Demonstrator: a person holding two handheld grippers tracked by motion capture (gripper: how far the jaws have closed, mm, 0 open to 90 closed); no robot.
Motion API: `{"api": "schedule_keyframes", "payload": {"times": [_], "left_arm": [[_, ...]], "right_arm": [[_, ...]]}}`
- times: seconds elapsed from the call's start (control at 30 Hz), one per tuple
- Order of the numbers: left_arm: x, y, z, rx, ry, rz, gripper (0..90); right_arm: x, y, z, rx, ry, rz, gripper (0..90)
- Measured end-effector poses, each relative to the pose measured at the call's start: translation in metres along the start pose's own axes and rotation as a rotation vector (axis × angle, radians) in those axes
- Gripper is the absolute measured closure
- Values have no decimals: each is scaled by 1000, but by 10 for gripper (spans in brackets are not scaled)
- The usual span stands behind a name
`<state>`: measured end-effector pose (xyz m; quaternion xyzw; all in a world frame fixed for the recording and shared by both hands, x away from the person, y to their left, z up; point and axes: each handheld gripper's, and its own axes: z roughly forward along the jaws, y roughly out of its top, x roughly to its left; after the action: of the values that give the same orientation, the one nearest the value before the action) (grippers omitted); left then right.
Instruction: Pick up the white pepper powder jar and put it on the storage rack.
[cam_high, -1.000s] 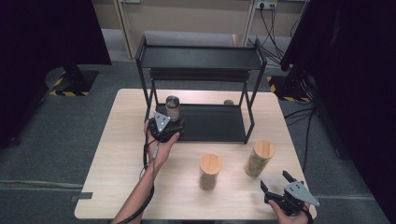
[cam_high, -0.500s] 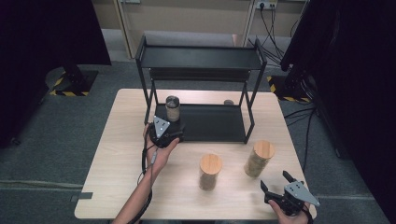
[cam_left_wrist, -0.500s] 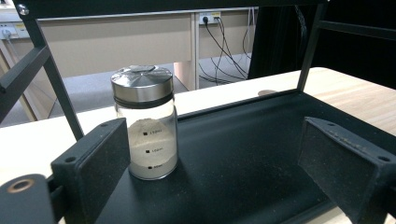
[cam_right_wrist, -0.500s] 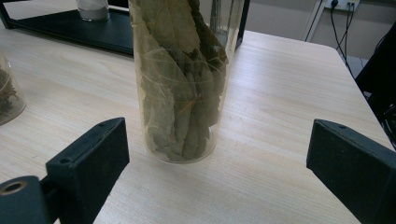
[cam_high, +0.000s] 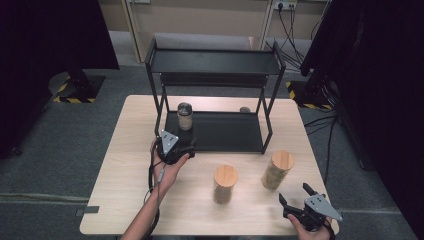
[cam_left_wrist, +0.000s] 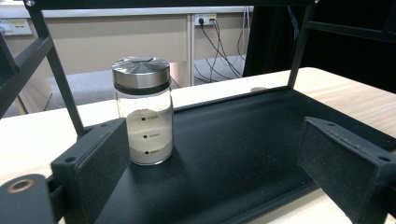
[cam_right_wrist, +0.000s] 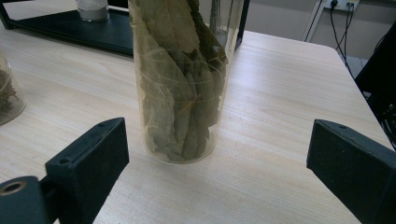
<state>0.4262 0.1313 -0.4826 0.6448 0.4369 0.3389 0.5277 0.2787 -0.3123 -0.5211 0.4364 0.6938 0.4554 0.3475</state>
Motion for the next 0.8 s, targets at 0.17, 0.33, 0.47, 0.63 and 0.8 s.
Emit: {"api": "schedule_keyframes", "payload": {"times": [0.17, 0.33, 0.47, 0.63, 0.8], "left_arm": [[-2, -3, -6, 5, -23, -21, 82], [-3, -6, -11, 7, -34, -25, 80], [-3, -7, -17, 1, -42, -40, 79], [-5, -11, -23, 1, -47, -36, 76], [-7, -16, -29, 0, -54, -37, 74]], "right_arm": [[0, 0, 0, 0, 0, 0, 57], [0, 0, 0, 0, -1, 0, 57], [0, 0, 0, 0, -1, 0, 56], [0, 0, 0, 1, -1, -1, 56], [0, 0, 0, 0, -2, -1, 56]]}}
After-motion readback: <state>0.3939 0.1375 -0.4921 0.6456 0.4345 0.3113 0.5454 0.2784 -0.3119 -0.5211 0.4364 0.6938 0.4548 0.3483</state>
